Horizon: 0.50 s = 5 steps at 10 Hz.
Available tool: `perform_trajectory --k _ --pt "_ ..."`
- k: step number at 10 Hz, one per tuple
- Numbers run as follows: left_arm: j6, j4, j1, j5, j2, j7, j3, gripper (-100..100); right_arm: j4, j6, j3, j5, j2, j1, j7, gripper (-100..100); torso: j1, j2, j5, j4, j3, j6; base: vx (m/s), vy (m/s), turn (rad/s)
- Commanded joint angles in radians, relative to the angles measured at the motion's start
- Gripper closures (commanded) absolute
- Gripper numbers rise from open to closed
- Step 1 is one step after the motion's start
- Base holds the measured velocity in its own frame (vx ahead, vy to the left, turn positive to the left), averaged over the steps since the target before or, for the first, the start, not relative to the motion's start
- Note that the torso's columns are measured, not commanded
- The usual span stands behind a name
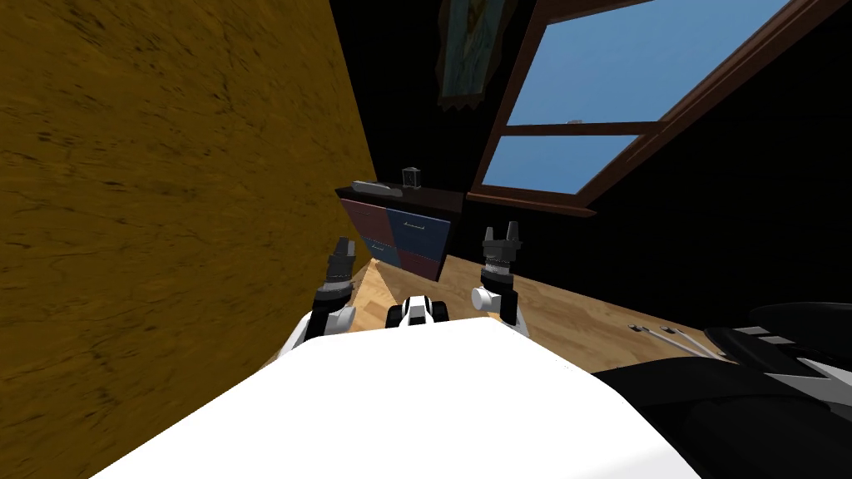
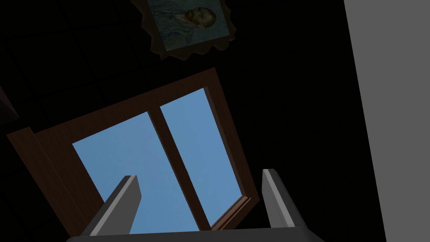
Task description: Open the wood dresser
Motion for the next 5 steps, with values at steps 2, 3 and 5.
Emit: perform_trajectory --k 2,3,5 --pt "-0.064 0.1 -0.029 -0.023 -0.011 -0.021 -0.006 -100 0.0 0.0 0.0 0.0 0.0 0.0 0.0 0 0.0 0.001 0.0 0.0 0.001 0.0 0.094 -0.04 -0.032" --pt "-0.079 0.126 -0.037 -0.029 -0.016 -0.026 -0.007 -100 0.0 0.0 0.0 0.0 0.0 0.0 0.0 0 0.0 0.0 0.0 0.0 0.0 0.0 0.088 -0.027 -0.041" --pt "-0.11 0.177 -0.052 -0.041 -0.024 -0.036 -0.009 -100 0.0 0.0 0.0 0.0 0.0 0.0 0.0 0 0.001 0.001 0.0 0.0 0.001 0.0 0.085 -0.017 -0.034"
